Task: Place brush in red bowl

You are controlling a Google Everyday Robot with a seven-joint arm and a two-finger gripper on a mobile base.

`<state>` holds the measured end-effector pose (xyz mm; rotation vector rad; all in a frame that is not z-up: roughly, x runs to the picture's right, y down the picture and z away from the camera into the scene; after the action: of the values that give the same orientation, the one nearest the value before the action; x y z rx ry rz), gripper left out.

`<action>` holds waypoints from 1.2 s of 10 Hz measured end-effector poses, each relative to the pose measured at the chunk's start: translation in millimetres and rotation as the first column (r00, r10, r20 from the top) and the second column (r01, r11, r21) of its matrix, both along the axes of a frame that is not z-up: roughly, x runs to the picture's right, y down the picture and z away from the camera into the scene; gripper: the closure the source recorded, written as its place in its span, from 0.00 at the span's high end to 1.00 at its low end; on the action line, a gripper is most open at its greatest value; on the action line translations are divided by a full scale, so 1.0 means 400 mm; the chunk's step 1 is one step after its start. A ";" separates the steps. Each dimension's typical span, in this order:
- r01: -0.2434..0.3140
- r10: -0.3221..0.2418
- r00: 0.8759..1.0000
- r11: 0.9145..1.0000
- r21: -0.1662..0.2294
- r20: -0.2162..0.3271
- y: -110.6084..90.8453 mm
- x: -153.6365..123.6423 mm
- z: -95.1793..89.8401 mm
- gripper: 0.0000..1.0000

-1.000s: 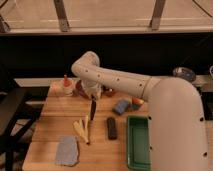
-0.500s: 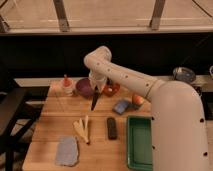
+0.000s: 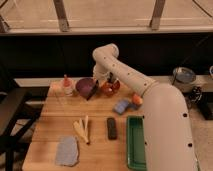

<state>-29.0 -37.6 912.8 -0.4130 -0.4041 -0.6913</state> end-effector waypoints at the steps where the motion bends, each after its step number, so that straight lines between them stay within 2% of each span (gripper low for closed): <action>1: -0.076 0.076 0.997 0.997 -0.020 -0.015 -0.003 0.010 0.025 0.00; 2: -0.147 0.145 0.989 0.989 -0.036 -0.038 -0.006 0.021 0.045 0.00; 4: -0.266 0.261 0.962 0.963 -0.051 -0.086 -0.015 0.035 0.072 0.00; 5: -0.306 0.300 0.949 0.951 -0.051 -0.100 -0.024 0.037 0.081 0.06; 6: -0.323 0.316 0.943 0.945 -0.052 -0.104 -0.028 0.036 0.085 0.14; 7: -0.341 0.334 0.936 0.939 -0.051 -0.109 -0.033 0.033 0.089 0.26; 10: -0.363 0.355 0.927 0.930 -0.052 -0.117 -0.037 0.036 0.093 0.53; 11: -0.365 0.357 0.927 0.930 -0.052 -0.119 -0.037 0.038 0.093 0.66; 12: -0.361 0.353 0.928 0.931 -0.055 -0.120 -0.034 0.036 0.092 0.74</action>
<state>-14.6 -51.2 949.4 -0.4326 -0.3906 -0.2967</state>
